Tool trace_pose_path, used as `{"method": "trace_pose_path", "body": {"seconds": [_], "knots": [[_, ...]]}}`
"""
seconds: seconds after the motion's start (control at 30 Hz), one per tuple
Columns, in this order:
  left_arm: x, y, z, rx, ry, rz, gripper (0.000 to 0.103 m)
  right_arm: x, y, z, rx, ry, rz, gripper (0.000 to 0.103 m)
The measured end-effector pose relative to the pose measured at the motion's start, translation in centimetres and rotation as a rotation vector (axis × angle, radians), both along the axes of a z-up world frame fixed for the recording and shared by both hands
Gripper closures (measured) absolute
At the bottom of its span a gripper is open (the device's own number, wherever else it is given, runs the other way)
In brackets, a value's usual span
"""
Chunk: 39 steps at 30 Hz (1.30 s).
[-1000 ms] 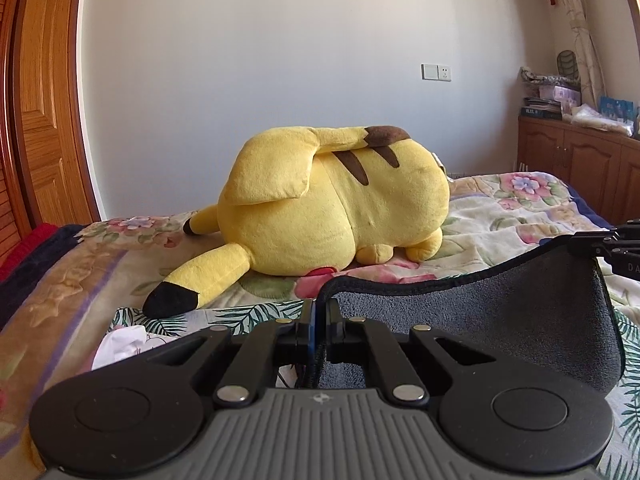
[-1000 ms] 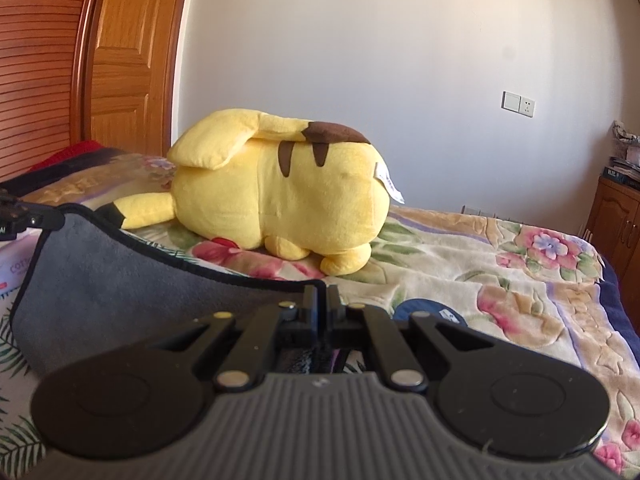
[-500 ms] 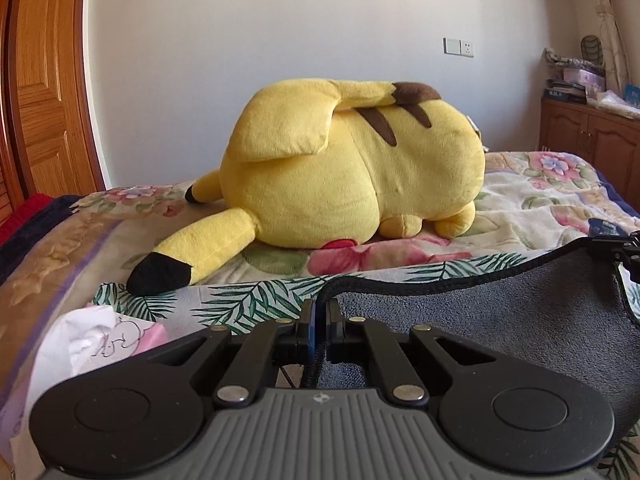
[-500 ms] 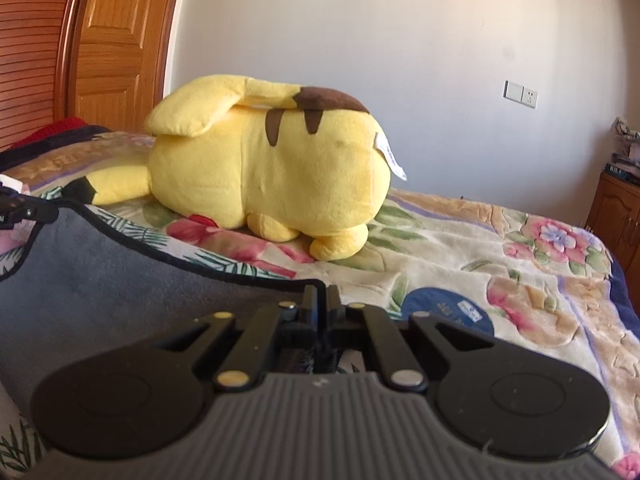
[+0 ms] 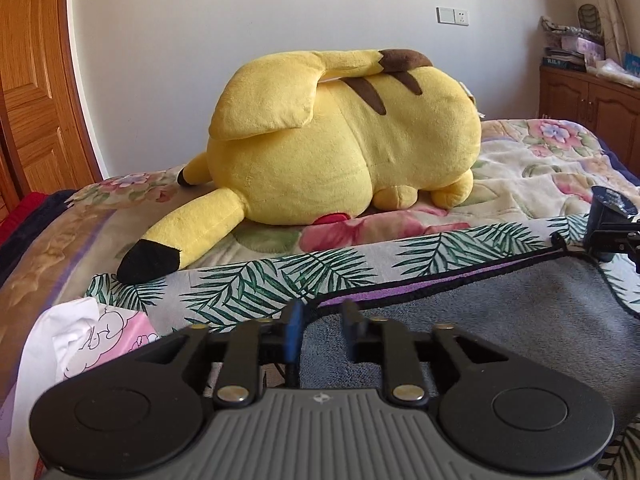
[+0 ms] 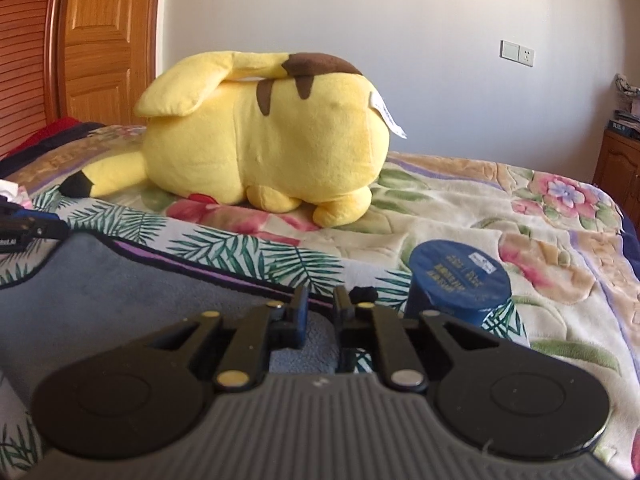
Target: Fold towel
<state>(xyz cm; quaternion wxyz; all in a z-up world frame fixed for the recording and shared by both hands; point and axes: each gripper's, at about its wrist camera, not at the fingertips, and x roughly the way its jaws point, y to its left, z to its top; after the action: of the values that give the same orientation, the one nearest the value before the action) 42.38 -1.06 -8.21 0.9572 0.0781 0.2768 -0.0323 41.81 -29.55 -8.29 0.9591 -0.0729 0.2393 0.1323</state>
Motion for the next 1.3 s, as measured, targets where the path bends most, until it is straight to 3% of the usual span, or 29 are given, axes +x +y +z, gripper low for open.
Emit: {"method": "trace_pose_path", "body": {"seconds": [0.03, 0.07, 0.47, 0.87, 1.07, 1.3], "knots": [[-0.3, -0.1, 0.3, 0.0, -0.004, -0.003, 0.079, -0.2, 0.0, 0.3, -0.003, 0.001, 0.003, 0.089], [-0.6, -0.2, 0.7, 0.001, -0.008, -0.004, 0.077, -0.4, 0.1, 0.7, -0.005, 0.0, 0.006, 0.089], [-5.6, -1.2, 4.5, -0.026, 0.029, -0.041, 0.073, -5.3, -0.2, 5.3, 0.041, 0.005, 0.012, 0.089], [-11.7, -1.4, 12.9, -0.038, -0.045, -0.075, 0.066, -10.5, -0.4, 12.6, 0.068, -0.047, 0.005, 0.089], [-14.5, -1.1, 15.3, -0.051, -0.068, -0.07, 0.062, -12.6, 0.0, 14.1, 0.075, -0.033, 0.003, 0.089], [-17.2, -0.9, 16.9, -0.024, -0.069, -0.072, 0.044, -15.3, 0.8, 14.6, 0.058, -0.023, 0.024, 0.088]]}}
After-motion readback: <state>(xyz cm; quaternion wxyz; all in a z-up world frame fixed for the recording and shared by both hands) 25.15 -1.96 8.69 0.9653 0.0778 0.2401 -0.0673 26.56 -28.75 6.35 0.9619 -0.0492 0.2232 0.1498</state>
